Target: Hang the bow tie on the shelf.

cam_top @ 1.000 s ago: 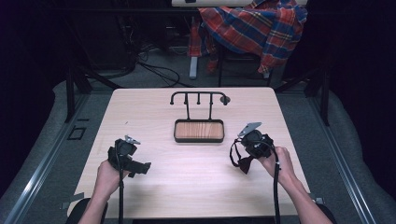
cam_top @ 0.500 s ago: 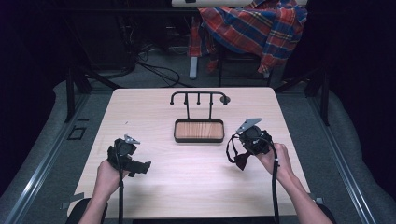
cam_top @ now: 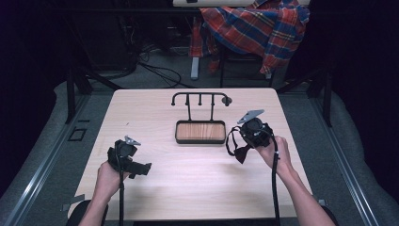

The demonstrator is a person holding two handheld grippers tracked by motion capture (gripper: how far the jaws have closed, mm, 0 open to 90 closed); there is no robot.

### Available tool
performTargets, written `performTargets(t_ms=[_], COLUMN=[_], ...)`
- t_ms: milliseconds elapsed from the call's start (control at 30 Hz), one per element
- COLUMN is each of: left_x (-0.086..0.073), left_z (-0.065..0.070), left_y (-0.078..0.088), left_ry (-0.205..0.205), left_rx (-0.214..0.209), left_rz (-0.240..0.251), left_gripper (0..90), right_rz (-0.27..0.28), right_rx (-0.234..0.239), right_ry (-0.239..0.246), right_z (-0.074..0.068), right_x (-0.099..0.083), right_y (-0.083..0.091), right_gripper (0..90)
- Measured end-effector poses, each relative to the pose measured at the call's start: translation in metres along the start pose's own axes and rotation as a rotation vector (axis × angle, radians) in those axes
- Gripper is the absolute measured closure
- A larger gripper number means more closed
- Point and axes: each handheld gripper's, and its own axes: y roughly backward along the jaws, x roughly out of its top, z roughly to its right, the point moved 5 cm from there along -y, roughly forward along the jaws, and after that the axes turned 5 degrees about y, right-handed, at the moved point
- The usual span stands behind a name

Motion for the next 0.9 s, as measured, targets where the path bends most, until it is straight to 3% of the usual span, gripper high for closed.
performTargets(t_ms=[400,733,900], left_x=[0.000,0.000,-0.001], left_z=[0.002,0.002,0.001], left_y=[0.000,0.000,0.000], left_ry=[-0.007,-0.005,-0.003], left_rx=[0.003,0.000,0.000], left_rz=[-0.001,-0.004,-0.006], left_gripper=[0.4,0.5,0.5], right_rz=[0.035,0.086,0.073], right_rx=[0.002,-0.008,-0.016], right_ry=[0.000,-0.046,-0.030], right_z=[0.003,0.015,0.018], right_x=[0.018,0.033,0.038], right_y=[-0.003,-0.001,-0.004], right_gripper=[89.6,89.6,89.6])
